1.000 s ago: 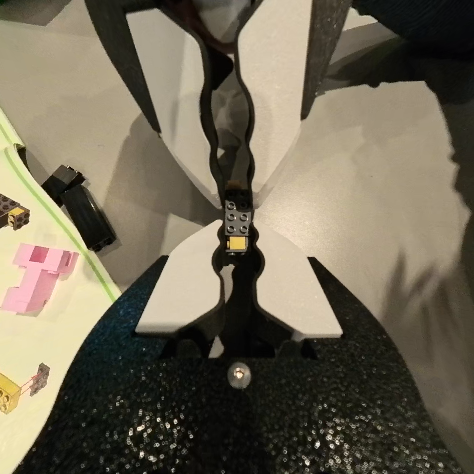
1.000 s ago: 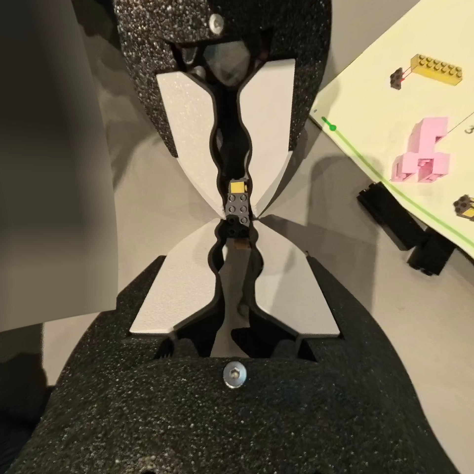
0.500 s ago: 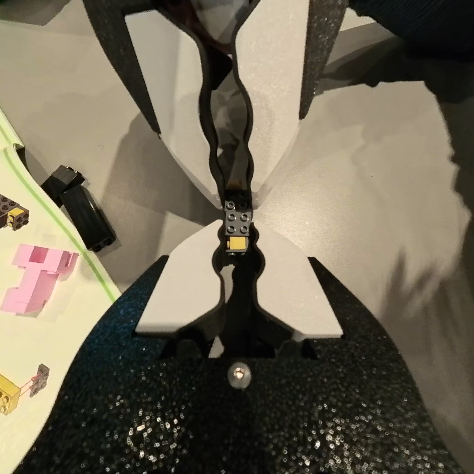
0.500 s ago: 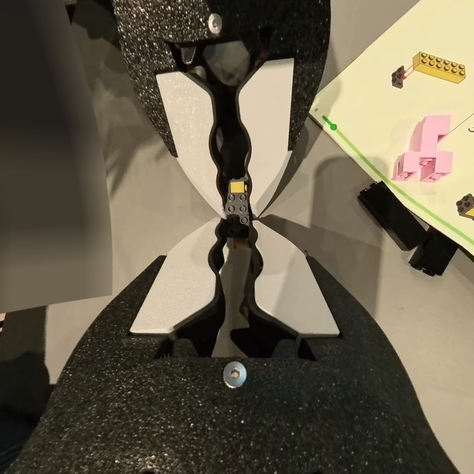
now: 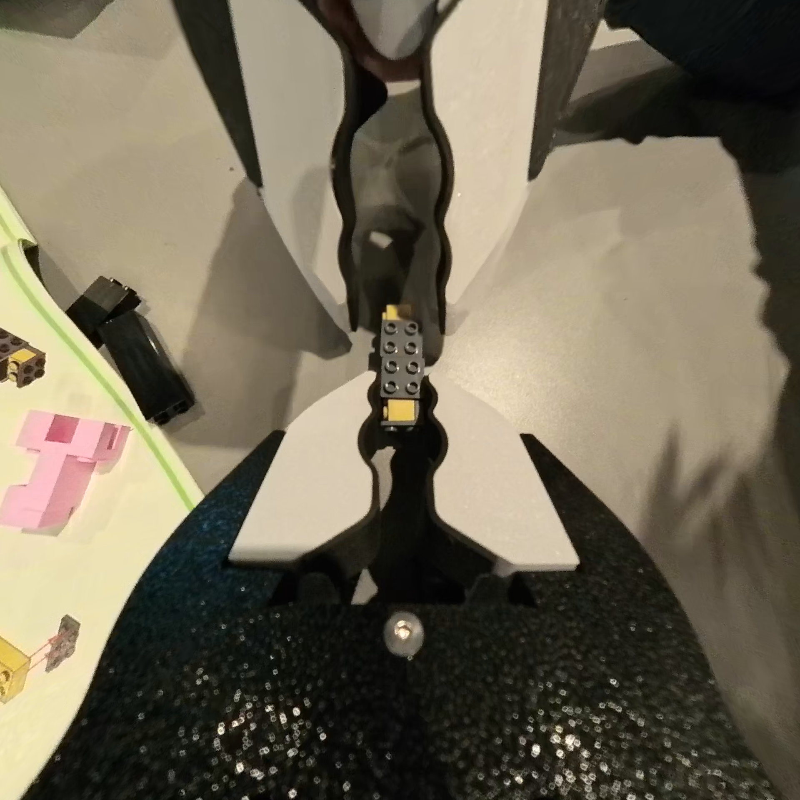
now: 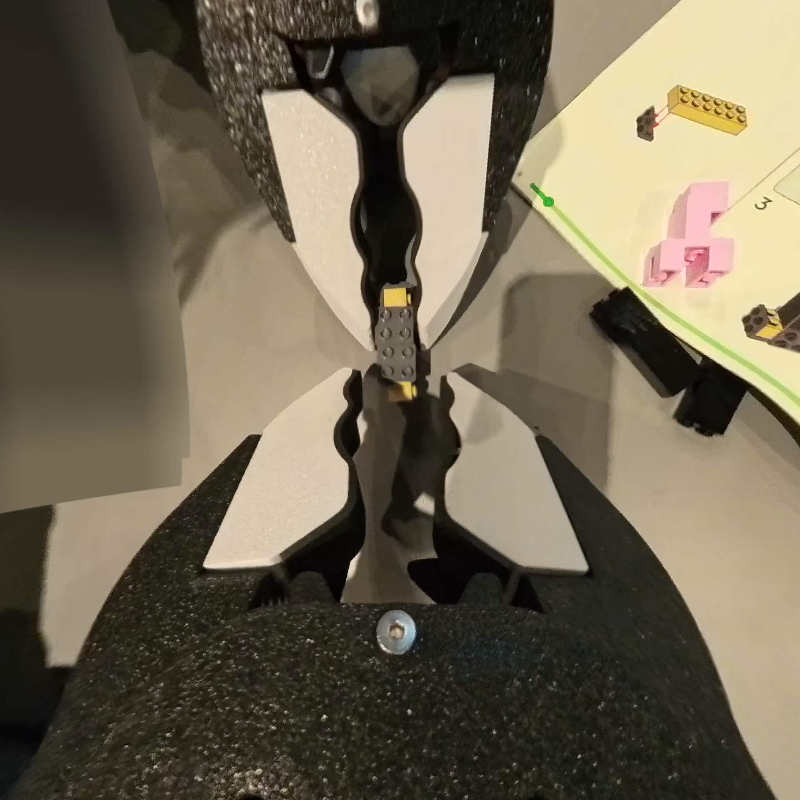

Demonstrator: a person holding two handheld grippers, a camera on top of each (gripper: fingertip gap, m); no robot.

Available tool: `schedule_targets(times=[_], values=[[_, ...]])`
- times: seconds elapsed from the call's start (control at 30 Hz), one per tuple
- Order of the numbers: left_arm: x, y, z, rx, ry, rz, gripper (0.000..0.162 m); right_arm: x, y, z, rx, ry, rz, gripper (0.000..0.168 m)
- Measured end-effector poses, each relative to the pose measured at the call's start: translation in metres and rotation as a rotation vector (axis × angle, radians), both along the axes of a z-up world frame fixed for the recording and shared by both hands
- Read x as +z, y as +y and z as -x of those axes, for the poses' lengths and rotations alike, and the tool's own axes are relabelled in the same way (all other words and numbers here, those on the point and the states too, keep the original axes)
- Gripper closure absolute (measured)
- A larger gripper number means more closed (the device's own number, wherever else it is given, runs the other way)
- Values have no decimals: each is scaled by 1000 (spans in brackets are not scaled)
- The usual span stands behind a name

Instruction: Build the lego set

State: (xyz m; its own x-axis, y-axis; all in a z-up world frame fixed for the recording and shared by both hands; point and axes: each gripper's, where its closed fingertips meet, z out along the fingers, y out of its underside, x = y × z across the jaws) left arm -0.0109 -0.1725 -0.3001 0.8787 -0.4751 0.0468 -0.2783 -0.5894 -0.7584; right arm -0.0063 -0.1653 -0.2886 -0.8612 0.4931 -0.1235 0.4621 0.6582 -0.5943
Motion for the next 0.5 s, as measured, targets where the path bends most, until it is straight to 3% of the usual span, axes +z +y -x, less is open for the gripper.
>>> schedule_targets(times=[0.03,0.1,0.23,0.5], values=[[0,0,0,1,1,-1,144,-1,0,-1,-6,14,4,134],[0,-2,0,-1,3,-4,124,-4,1,-2,-22,39,23,133],[0,-6,1,-14,18,-8,109,-6,2,-1,-57,109,71,137],[9,-6,8,-10,18,-79,113,0,4,0,-72,182,192,146]])
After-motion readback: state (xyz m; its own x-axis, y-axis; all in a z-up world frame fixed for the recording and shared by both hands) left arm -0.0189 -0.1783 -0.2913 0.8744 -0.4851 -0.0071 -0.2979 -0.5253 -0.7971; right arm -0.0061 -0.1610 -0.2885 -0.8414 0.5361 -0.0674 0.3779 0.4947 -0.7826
